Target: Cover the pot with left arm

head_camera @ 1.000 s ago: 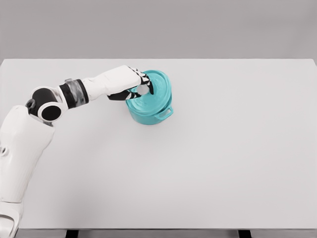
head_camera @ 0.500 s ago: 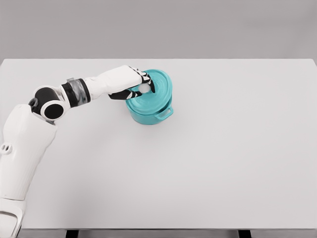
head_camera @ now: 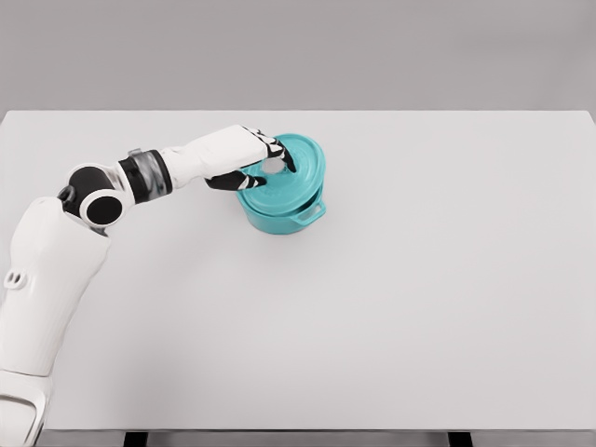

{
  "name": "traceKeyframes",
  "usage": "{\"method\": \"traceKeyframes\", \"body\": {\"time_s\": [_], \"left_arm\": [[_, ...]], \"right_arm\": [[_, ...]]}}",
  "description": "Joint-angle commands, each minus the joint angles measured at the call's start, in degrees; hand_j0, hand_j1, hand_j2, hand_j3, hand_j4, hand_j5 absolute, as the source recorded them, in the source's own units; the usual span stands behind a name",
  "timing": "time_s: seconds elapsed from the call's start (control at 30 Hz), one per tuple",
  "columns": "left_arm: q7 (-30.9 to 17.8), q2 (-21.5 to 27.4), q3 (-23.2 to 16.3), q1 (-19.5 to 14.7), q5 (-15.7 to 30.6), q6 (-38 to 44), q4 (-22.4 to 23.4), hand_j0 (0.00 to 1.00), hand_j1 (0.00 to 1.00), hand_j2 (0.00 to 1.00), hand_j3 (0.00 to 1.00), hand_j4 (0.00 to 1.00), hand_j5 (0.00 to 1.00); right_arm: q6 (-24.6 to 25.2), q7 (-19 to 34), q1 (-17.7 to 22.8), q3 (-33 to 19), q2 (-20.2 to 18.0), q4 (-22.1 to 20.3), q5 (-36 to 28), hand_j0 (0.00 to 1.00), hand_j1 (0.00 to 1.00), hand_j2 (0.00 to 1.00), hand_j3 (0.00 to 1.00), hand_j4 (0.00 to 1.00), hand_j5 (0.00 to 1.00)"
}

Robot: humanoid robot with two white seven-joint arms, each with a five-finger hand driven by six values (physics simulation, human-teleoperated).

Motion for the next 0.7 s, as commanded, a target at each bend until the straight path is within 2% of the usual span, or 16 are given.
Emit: {"method": "traceKeyframes", "body": {"time_s": [0.0,0.1,0.23,0.67], "left_arm": [[-0.24,0.05,0.07,0.0,-0.08,-0.06,0.02,0.67,0.67,0.67,0.67,0.67,0.67],[-0.24,0.05,-0.02,0.0,-0.08,-0.06,0.02,0.7,0.7,0.7,0.7,0.7,0.7],[-0.24,0.05,0.07,0.0,-0.34,-0.06,0.02,0.78,0.78,0.78,0.78,0.78,0.78],[-0.24,-0.03,0.07,0.0,-0.35,-0.06,0.46,0.85,0.85,0.85,0.85,0.85,0.85]], "right_arm": [[0.0,0.01,0.0,0.0,0.0,0.02,0.0,1.0,1.0,1.0,1.0,1.0,1.0],[0.0,0.01,0.0,0.0,0.0,0.02,0.0,1.0,1.0,1.0,1.0,1.0,1.0],[0.0,0.01,0.0,0.0,0.0,0.02,0.0,1.0,1.0,1.0,1.0,1.0,1.0],[0.0,0.01,-0.09,0.0,0.0,0.02,0.0,1.0,1.0,1.0,1.0,1.0,1.0]]}}
